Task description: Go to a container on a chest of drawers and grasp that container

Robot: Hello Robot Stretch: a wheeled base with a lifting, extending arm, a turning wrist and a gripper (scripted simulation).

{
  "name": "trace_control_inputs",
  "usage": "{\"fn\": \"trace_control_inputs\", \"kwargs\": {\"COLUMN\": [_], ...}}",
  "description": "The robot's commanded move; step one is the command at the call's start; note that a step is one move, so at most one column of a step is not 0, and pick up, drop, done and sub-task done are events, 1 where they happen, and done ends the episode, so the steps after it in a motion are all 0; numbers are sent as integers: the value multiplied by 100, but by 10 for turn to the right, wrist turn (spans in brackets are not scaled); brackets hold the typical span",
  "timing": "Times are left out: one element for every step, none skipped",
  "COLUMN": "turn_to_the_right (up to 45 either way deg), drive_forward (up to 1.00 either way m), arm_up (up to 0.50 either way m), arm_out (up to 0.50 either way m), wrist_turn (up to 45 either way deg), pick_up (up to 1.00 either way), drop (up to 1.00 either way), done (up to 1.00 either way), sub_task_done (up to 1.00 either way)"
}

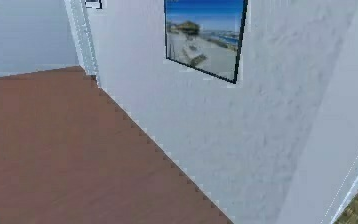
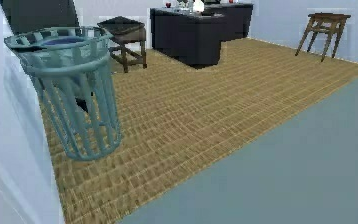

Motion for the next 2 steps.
{"fn": "trace_control_inputs", "kwargs": {"turn_to_the_right": [-270, 0], "drive_forward": [0, 100], "arm_up": [0, 0], "arm_out": [0, 0], "wrist_turn": [0, 0], "pick_up": [0, 0], "drop": [0, 0], "done": [0, 0], "sub_task_done": [0, 0]}}
